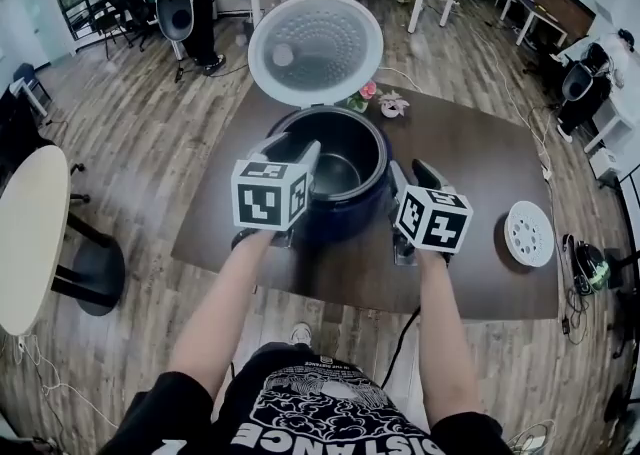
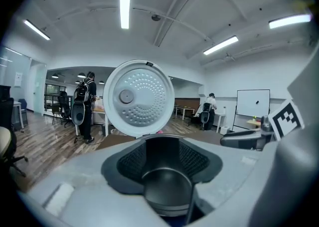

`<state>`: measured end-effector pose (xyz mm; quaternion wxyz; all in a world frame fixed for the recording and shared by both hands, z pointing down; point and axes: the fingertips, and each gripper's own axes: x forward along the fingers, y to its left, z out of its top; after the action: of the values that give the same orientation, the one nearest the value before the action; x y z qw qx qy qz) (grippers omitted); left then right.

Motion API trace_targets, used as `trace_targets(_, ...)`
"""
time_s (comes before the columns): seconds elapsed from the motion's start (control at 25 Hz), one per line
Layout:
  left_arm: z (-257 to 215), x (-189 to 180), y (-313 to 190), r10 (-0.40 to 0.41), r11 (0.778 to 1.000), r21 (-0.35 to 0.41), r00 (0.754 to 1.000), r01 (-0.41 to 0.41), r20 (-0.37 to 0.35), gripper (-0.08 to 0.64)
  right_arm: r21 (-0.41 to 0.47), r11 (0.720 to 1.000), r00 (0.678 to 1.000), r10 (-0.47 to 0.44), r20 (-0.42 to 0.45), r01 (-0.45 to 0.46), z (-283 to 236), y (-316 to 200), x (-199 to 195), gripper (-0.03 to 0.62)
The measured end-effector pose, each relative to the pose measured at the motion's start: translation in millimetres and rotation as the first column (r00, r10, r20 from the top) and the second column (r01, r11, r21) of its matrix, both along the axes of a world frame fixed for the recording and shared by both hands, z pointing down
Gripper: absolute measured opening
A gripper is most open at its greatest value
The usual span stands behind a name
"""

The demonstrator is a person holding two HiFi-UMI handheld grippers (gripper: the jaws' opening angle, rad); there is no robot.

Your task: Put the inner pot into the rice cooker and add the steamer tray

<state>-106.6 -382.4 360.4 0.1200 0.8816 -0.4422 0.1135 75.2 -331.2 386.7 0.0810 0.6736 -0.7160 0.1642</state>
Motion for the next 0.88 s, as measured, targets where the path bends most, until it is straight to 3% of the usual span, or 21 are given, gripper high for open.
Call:
trace_targets(0.4,-5,101,63,0.158,0.987,0.018,0.987,-0.159,0.038,0.244,0.028,0.992,0.992,0.126,-0.027,-0.125,-6,86,82,0.195)
trace_targets(0.88,17,262,157,0.397,0.917,-0.048,0.917,-0.395,0.041,0.293,0.008,0.943,0.943,0.333,-0.002,-0.333,4,215,217,0.244)
